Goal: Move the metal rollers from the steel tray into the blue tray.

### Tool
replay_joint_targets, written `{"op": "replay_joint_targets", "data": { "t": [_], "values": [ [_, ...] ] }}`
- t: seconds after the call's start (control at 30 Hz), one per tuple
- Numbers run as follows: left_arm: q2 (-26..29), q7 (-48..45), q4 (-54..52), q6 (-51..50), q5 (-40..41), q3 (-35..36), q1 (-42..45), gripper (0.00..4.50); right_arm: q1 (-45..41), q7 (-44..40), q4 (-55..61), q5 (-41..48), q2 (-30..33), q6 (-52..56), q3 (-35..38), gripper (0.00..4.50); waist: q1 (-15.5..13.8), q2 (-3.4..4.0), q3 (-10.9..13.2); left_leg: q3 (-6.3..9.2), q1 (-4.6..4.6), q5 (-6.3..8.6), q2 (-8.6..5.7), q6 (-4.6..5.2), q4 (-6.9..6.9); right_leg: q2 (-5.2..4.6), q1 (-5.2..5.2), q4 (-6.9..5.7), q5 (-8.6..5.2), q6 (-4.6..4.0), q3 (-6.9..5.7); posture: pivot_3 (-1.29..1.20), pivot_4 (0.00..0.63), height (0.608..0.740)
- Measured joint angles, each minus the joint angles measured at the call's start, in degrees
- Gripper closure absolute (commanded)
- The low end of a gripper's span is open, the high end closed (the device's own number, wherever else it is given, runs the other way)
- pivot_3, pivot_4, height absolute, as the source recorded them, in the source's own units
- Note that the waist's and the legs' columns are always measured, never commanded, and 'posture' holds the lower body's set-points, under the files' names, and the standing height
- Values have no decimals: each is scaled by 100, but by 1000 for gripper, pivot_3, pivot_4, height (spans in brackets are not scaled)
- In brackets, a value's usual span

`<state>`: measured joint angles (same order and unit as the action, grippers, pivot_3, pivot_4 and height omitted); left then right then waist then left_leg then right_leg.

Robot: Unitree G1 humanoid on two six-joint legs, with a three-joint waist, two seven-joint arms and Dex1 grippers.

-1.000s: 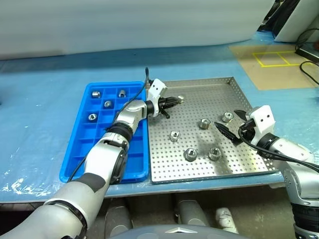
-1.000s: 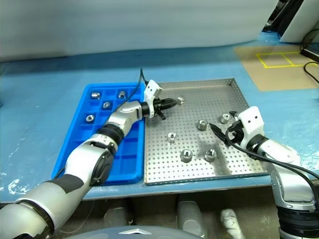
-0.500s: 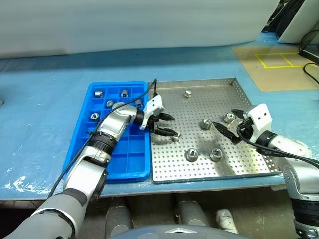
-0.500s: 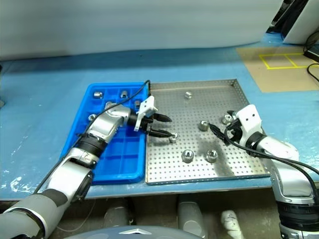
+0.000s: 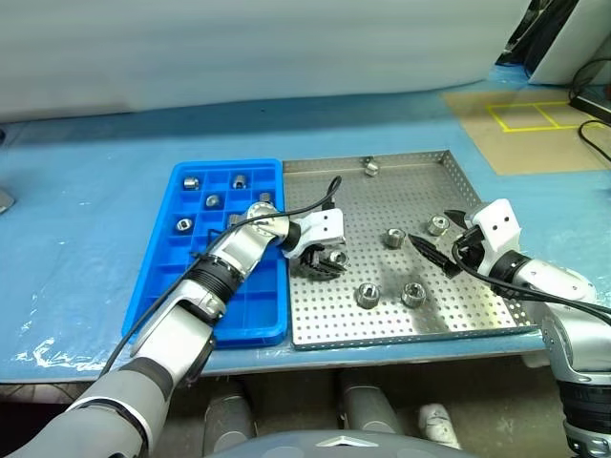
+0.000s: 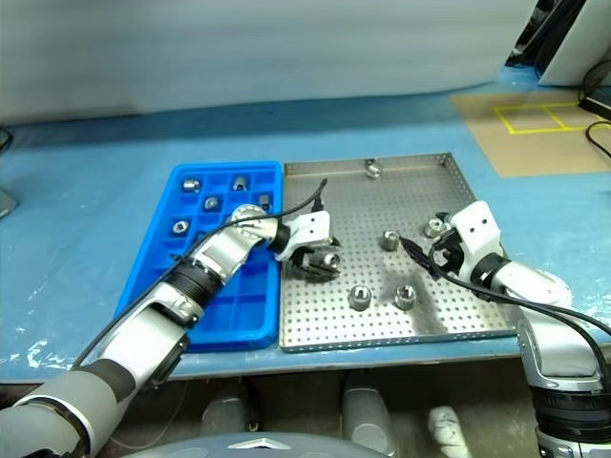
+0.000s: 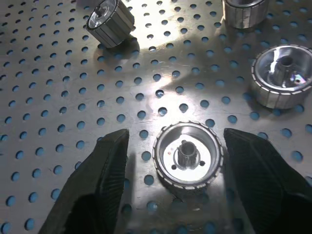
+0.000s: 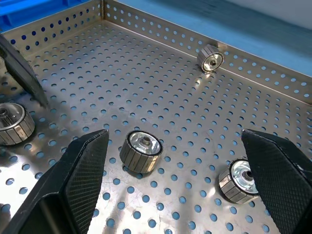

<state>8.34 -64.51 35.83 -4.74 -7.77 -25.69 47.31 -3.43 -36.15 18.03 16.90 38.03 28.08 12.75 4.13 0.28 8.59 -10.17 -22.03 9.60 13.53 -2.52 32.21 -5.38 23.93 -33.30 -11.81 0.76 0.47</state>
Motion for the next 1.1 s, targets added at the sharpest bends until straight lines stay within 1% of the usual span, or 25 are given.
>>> {"op": "replay_joint_targets", "data": {
  "t": [0.03, 0.07, 0.1, 0.23, 0.3, 0.37, 0.47, 0.53, 0.63, 0.73, 0.97, 1.03, 1.1],
  "values": [
    [-20, -7, 42, 18, 44, 23, -73, 2780, -3, 3, -17, 0, 0, -11, 0, 0, 15, -2, 1, 0, -10, -1, 3, -1, 0, 4, 14, -1, 2, 1, 1, -445, 150, 740],
    [-18, -28, 34, 34, 68, 32, -70, 2775, -25, 4, -91, -1, -3, -13, -5, 0, 16, -6, 2, 1, -16, -2, 7, -2, -2, 7, 17, -2, 9, -8, -3, -440, 150, 740],
    [-15, -47, 34, 32, 83, 34, -71, 2774, -79, 7, -146, -2, -8, -16, -10, 0, 14, -4, 1, 1, -14, -1, 7, -2, -4, 6, 17, -2, 25, -33, -4, -438, 150, 740],
    [8, -248, -176, -265, 258, 80, -135, 2774, -338, 1, -269, -26, -31, -109, -127, 0, -8, -3, 1, 0, -18, 2, 8, -1, -19, 6, 24, 3, 28, -39, -10, -406, 150, 740],
    [-32, -187, -217, -502, 470, 266, -147, 2774, -467, -6, -367, -28, -57, -147, -211, 0, -17, -4, 1, -1, -24, 2, 8, -1, -25, 7, 30, 4, 28, -39, -11, -374, 150, 740],
    [-112, 110, -221, -700, 777, 729, -100, 2774, -626, -31, -486, -26, -145, -183, -284, 0, -29, -6, 3, -1, -33, 1, 9, 0, -23, 7, 37, 1, 28, -40, -14, -339, 150, 740],
    [-210, 870, -273, -752, 1207, 1571, 178, 2774, -970, -121, -725, -12, -297, -222, -470, 0, -50, -11, 6, 0, -35, 1, 8, -1, -11, 5, 37, -7, 29, -42, -15, -271, 150, 740],
    [-226, 1366, -579, -784, 1483, 2090, 311, 2774, -1319, -214, -968, 16, -475, -266, -621, 0, -60, -11, 6, 0, -33, 1, 8, -1, -9, 3, 37, -12, 30, -43, -14, -215, 150, 740],
    [-236, 2068, -1249, -873, 1683, 2519, 239, 2774, -1929, -398, -1419, 30, -736, -346, -894, 0, -131, -13, 7, 0, -30, 0, 11, -1, -9, 4, 37, -22, 30, -43, -16, -108, 150, 740],
    [-24, 2621, -2319, -1134, 1693, 2651, -505, 2774, -2623, -678, -2059, -26, -1012, -617, -1241, 0, -219, -12, 7, 0, -24, -11, 20, 13, -18, 11, 38, -26, 25, -51, -22, -10, 150, 740],
    [300, 4154, -4212, -1811, 1360, 3188, -2460, 2774, -3610, -1187, -3731, -409, -1642, -1531, -1806, 0, -696, -35, 21, 5, -62, -15, 27, 9, -22, 4, 58, -28, 19, -61, -51, 170, 150, 740],
    [329, 4379, -4758, -2017, 1319, 3261, -2907, 2774, -3794, -1298, -4091, -464, -1804, -1743, -1879, 0, -853, -39, 23, 9, -79, -16, 27, 8, -19, 3, 71, -31, 19, -61, -55, 181, 150, 740],
    [366, 4478, -5339, -2266, 1336, 3270, -3311, 2774, -3995, -1414, -4460, -545, -1938, -1964, -1936, 0, -998, -41, 24, 15, -97, -16, 27, 7, -8, -1, 79, -39, 19, -62, -58, 244, 150, 740]
  ]
}}
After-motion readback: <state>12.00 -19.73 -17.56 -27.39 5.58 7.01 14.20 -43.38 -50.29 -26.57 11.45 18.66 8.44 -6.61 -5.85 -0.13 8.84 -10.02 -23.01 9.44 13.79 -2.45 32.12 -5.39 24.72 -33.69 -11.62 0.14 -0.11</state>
